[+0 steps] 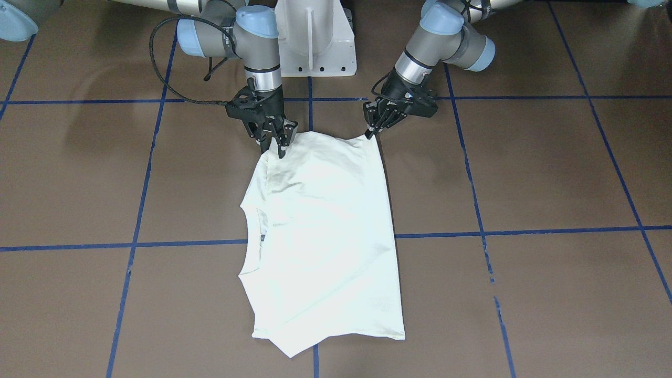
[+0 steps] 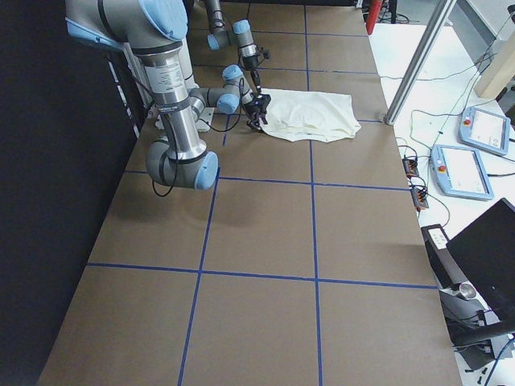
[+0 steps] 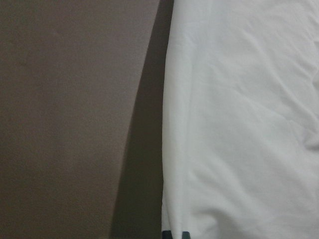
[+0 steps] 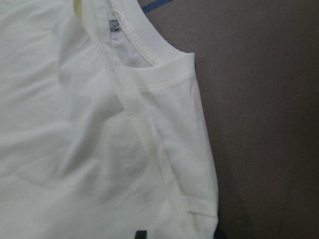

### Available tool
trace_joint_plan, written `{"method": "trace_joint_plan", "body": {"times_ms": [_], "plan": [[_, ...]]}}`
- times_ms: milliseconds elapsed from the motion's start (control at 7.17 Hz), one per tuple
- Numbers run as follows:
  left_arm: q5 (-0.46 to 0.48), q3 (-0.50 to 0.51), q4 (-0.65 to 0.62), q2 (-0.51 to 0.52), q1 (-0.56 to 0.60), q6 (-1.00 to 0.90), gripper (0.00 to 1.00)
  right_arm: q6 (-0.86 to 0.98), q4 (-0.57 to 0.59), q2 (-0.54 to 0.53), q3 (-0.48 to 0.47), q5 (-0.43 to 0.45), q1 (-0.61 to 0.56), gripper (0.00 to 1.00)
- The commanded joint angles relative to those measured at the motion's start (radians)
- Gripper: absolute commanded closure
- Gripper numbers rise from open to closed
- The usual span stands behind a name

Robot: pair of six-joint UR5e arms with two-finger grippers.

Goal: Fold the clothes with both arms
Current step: 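Move the right gripper to the other near corner and grasp it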

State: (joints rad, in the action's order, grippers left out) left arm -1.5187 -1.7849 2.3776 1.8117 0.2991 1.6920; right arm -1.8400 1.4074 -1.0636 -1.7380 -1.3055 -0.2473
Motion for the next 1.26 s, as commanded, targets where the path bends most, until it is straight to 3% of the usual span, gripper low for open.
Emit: {"method": "trace_joint_plan", "body": {"times_ms": [0, 558, 837, 1116], "plan": [[0.0, -0.001, 0.0, 0.0, 0.0, 0.0, 1.0, -0.024, -0.001, 0.001, -0.003, 0.0, 0.0, 1.0], [-0.005, -0.02, -0.003, 0.003, 0.0, -0.008, 1.0, -0.022, 0.001, -0.009, -0.058, 0.002, -0.009, 1.0], [-0.023, -0.141, -0.087, -0.006, 0.008, -0.012, 1.0, -0.018, 0.004, -0.082, -0.209, -0.001, -0.015, 1.0], [-0.058, -0.392, -0.356, -0.003, 0.006, -0.006, 1.0, -0.022, 0.031, -0.175, -0.392, -0.001, 0.011, 1.0]]}}
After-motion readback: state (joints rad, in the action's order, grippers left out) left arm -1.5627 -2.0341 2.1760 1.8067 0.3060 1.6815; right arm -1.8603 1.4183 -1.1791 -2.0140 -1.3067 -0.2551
